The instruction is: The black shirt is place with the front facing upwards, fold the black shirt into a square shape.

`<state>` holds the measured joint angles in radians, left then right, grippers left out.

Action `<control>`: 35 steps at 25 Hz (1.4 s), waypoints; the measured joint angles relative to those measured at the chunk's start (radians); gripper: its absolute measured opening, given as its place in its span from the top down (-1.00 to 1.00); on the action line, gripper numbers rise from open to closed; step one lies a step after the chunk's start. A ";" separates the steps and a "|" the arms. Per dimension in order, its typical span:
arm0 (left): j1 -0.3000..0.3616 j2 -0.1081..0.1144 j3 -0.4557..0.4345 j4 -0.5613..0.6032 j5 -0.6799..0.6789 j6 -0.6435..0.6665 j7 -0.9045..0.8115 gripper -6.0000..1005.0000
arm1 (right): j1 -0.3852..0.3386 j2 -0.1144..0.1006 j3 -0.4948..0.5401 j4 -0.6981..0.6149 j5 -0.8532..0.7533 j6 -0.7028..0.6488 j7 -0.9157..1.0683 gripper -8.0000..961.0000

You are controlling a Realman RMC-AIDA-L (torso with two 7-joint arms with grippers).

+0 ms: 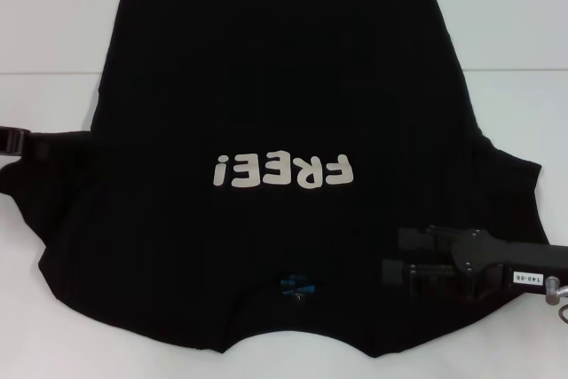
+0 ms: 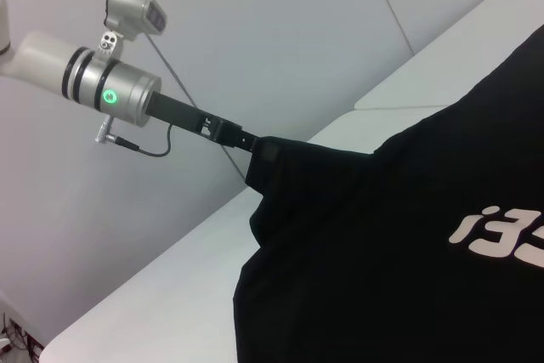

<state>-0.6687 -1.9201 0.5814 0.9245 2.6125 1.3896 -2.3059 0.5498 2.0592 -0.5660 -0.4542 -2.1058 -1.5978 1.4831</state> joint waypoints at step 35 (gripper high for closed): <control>-0.090 -0.113 0.068 -0.151 -0.058 -0.037 -0.068 0.81 | -0.044 0.000 0.021 0.002 0.000 -0.008 -0.052 -0.93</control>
<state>-0.7589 -2.0328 0.6491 0.7739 2.5542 1.3526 -2.3740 0.5054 2.0591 -0.5450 -0.4525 -2.1062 -1.6062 1.4307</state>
